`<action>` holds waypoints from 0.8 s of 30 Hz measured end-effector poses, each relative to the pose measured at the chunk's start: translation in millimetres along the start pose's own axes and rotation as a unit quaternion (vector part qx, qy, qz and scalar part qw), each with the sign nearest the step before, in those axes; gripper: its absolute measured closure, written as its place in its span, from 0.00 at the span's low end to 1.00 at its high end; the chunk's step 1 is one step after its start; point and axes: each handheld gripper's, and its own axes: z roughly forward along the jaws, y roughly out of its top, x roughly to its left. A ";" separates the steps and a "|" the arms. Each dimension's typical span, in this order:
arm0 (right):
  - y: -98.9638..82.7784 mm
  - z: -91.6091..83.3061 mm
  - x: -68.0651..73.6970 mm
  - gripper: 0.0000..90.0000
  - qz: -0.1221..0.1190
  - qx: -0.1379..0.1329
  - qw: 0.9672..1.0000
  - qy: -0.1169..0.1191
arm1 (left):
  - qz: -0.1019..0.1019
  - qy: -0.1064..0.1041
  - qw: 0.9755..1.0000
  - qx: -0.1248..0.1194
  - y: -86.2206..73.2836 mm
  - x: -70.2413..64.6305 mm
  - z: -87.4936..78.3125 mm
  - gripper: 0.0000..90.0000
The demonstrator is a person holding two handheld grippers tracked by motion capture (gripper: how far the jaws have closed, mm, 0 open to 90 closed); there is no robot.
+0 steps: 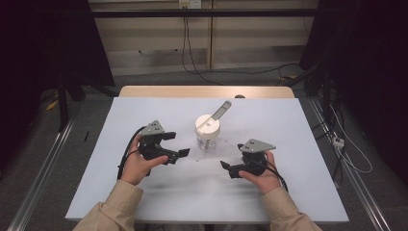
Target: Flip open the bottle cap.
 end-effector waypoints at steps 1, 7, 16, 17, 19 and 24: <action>-1.6 -1.7 0.2 0.10 -0.001 0.000 1.000 -0.001 | 0.001 0.001 1.000 0.001 -2.4 -0.2 -1.8 0.11; -9.0 -10.7 -1.8 0.10 0.002 0.002 1.000 -0.003 | 0.003 0.009 1.000 0.014 -17.3 0.5 -10.1 0.11; -15.6 -19.1 -3.9 0.10 0.005 0.003 1.000 -0.002 | 0.002 0.020 1.000 0.017 -34.0 3.1 -21.1 0.11; -16.3 -20.2 -4.1 0.10 0.005 0.004 1.000 -0.002 | 0.001 0.021 1.000 0.017 -36.0 3.5 -22.4 0.11; -17.8 -22.4 -4.8 0.10 0.005 0.003 1.000 -0.002 | 0.000 0.023 1.000 0.020 -39.7 4.6 -25.4 0.11; -21.8 -28.6 -6.9 0.10 0.009 0.004 1.000 -0.004 | -0.002 0.033 0.999 0.029 -51.3 7.0 -35.1 0.11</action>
